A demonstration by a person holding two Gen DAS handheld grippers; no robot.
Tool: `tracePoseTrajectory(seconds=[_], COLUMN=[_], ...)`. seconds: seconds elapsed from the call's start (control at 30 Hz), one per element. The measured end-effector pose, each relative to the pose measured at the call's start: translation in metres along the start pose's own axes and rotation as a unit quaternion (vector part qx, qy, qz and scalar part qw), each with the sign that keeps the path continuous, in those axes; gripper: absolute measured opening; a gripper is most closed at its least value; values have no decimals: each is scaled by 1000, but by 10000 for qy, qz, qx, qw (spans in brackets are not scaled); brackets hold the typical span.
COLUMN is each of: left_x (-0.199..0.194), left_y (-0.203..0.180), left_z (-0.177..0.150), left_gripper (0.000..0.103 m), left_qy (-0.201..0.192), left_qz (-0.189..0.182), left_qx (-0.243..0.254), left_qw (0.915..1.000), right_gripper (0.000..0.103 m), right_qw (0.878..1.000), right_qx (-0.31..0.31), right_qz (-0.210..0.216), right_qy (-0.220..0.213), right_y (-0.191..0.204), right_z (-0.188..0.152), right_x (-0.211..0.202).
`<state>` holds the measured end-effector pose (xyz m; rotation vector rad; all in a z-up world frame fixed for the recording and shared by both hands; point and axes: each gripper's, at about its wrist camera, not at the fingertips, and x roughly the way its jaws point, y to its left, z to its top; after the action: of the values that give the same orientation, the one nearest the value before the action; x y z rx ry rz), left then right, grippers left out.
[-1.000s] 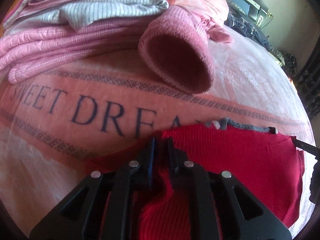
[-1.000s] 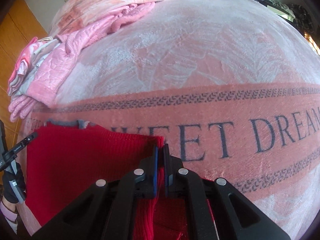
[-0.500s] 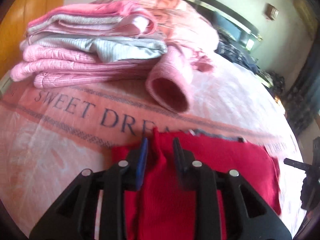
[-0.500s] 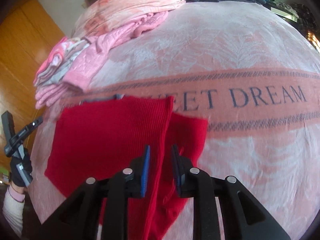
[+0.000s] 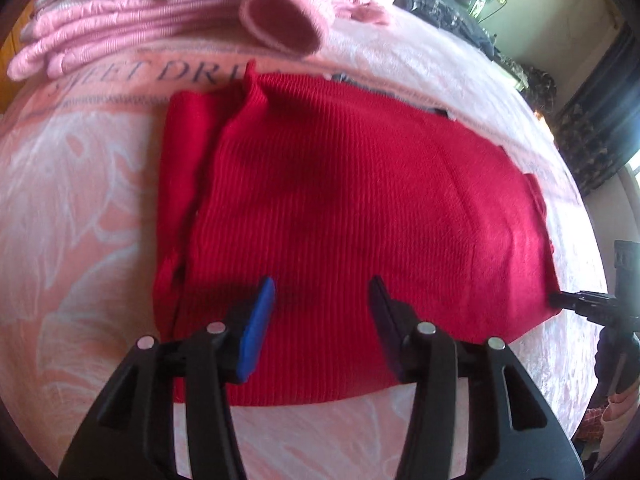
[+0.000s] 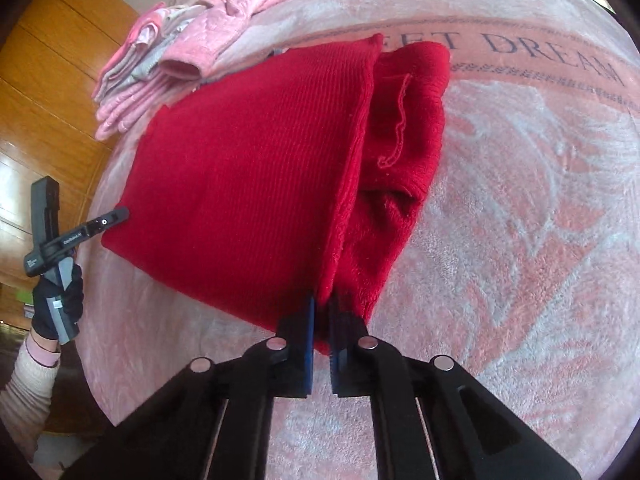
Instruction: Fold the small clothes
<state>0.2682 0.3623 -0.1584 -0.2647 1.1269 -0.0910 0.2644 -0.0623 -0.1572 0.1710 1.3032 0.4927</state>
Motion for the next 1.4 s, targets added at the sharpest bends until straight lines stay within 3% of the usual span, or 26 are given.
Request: tracePoseTrajectory(seconds=[0.27,0.37,0.53,0.7,0.77,0.83,1.07,1.17,1.2,1.23,1.33,1.4], left_x=[6,-1,-15,3,15,26,35,32,30,27,17,15], left_y=[5,-1,-23,-35,-35,-30,-20,-18,-19,-20,-20,-18], left_z=[-7,-6,19,44,50,50,48,49,49,48,44,41], left_gripper=[45,45,50,50,50,50,51,50,50,50,51,51], left_qy=[-47,-45,-273,-220,-130,1,10,38,40,19,-38,-21], left_qz=[-40,51,-184,-286,-238,-218,-432,-449,-432,-427,-429,-441], left_qx=[62,51,103,15,7,-65,-158,-166,-156,-130,-64,-41], left_qw=[10000,10000,9994,9993,9996,9997,9989,9988,9989,9990,9991,9990], right_gripper=[4,16,19,24,20,5,3,20,43,55,55,55], right_qw=[9997,9999,9988,9986,9986,9983,9977,9973,9971,9970,9968,9966], right_qx=[148,160,155,290,428,482,631,642,649,644,714,818], right_qz=[-120,-64,-45,-310,-218,-317,-233,-204,-211,-207,-262,-82], right_qy=[168,14,-464,-313,-209,-97,-131,-280,-323,-378,-256,-90], right_y=[-12,-10,-5,-7,-14,-20,-29,-28,-28,-29,-36,-42], right_z=[-4,5,42,78,86,87,81,74,71,67,57,54], right_x=[7,-6,-27,-4,7,16,20,4,-1,-7,-12,-6])
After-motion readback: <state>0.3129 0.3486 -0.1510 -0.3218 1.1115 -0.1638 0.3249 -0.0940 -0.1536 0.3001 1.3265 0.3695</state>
